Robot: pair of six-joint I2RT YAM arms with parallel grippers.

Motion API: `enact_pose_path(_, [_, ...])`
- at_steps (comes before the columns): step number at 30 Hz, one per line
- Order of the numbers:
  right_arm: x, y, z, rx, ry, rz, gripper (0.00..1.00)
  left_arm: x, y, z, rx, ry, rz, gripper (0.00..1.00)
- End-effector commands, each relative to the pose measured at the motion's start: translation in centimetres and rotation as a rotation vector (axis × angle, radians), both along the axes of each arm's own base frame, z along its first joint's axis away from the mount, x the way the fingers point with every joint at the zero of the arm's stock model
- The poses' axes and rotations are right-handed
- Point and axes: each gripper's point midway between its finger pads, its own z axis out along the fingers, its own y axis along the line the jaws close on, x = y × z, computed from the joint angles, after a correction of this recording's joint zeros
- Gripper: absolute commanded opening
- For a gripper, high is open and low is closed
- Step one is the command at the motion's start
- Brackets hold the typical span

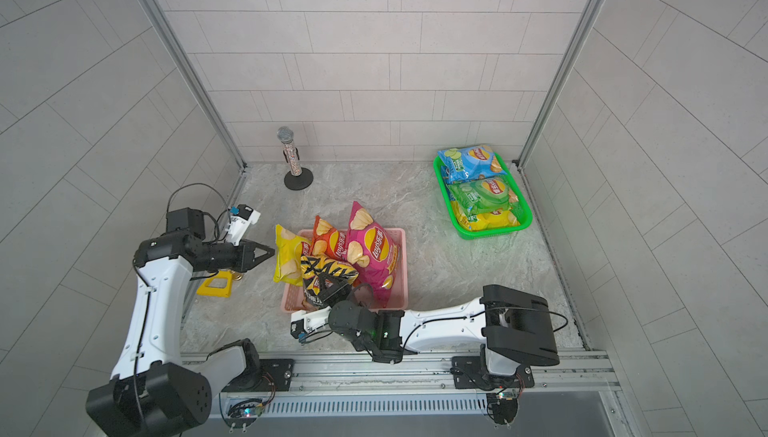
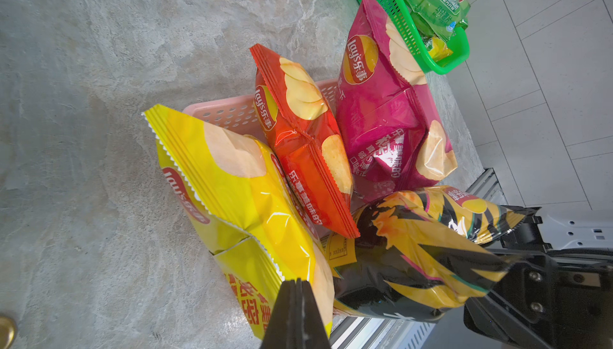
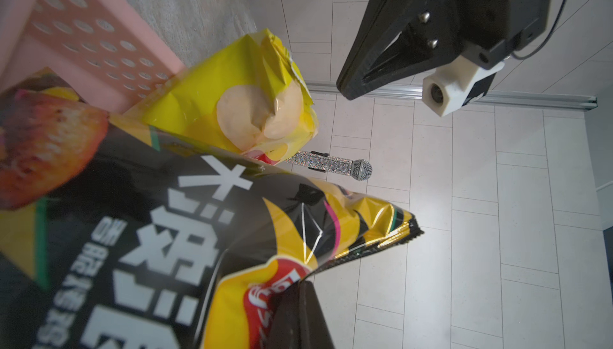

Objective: Put the potato chips into the basket
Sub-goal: Place the potato chip in the basket, then move the basket to the center of the board.

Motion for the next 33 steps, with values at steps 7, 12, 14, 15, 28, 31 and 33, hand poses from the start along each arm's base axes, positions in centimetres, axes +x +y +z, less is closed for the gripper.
enact_pose_path(7, [1.4, 0.2, -1.2, -0.001, 0.092, -0.050, 0.22, -0.1, -0.1, -0.3, -0.005, 0.008, 0.000, 0.00])
enact_pose_path(12, [1.0, 0.3, 4.3, 0.162, 0.194, -0.058, 0.39, -0.2, -0.2, -0.3, -0.007, 0.008, 0.001, 0.00])
enact_pose_path(14, [0.3, 0.0, 6.5, 0.229, 0.272, -0.036, 0.44, -0.2, -0.2, -0.3, -0.007, 0.007, 0.000, 0.00])
enact_pose_path(15, [0.1, -0.2, 7.5, 0.259, 0.308, -0.031, 0.46, -0.1, -0.2, -0.3, -0.007, 0.009, 0.000, 0.00])
enact_pose_path(28, [7.2, -11.9, 14.5, 1.163, 1.078, -0.323, 0.64, 1.7, 1.7, -0.4, 0.071, 0.012, 0.060, 0.45])
enact_pose_path(31, [9.3, -16.0, 11.5, 1.412, 1.288, -0.500, 0.62, 2.9, 3.1, -0.5, 0.124, 0.020, 0.116, 0.62])
enact_pose_path(33, [9.8, -18.2, 8.8, 1.526, 1.372, -0.609, 0.62, 3.6, 4.2, -0.4, 0.163, 0.031, 0.170, 0.68])
